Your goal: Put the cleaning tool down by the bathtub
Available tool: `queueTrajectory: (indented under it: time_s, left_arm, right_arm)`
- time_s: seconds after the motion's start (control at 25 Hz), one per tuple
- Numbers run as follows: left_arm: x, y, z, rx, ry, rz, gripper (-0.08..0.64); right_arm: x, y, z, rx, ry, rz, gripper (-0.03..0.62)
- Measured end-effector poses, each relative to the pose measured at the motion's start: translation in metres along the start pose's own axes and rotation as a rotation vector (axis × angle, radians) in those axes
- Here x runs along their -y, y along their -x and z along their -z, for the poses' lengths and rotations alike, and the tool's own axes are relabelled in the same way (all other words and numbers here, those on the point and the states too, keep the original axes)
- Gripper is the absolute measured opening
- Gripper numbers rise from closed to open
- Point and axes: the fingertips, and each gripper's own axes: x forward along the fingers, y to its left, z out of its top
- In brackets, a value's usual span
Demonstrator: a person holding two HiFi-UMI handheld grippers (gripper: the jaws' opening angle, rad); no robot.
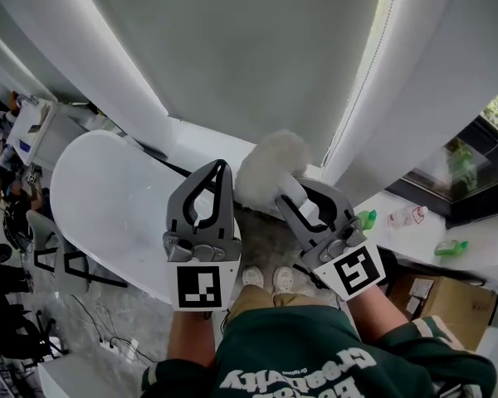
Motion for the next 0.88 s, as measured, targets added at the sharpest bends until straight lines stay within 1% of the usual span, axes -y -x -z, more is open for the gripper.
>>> queueTrajectory:
  time_s: [0.2, 0.32, 0.4, 0.56, 0.68, 0.88]
  left_arm:
    - [-0.001, -0.003, 0.005, -0.018, -0.004, -0.016, 0.006]
    - [-0.001, -0.004, 0.011, -0.044, -0.037, -0.017, 0.006]
    - [-0.003, -0.004, 0.014, -0.052, -0.042, -0.021, 0.006]
    - [-0.010, -0.005, 0.020, -0.056, -0.037, -0.034, 0.006]
    - [-0.015, -0.006, 0.022, -0.038, -0.024, -0.053, 0.006]
    - [-0.023, -0.005, 0.028, -0.018, 0.010, -0.047, 0.006]
  right_arm:
    - [0.004, -0.004, 0.012, -0.001, -0.034, -0.010, 0.092]
    - [0.005, -0.007, 0.018, 0.004, -0.058, -0.012, 0.092]
    - [0.005, -0.008, 0.021, 0.005, -0.066, -0.008, 0.092]
    - [0.008, -0.011, 0.026, 0.001, -0.083, 0.013, 0.092]
    - [0.010, -0.014, 0.030, -0.004, -0.081, 0.020, 0.092]
    - [0.008, -0.022, 0.035, -0.019, -0.074, 0.026, 0.092]
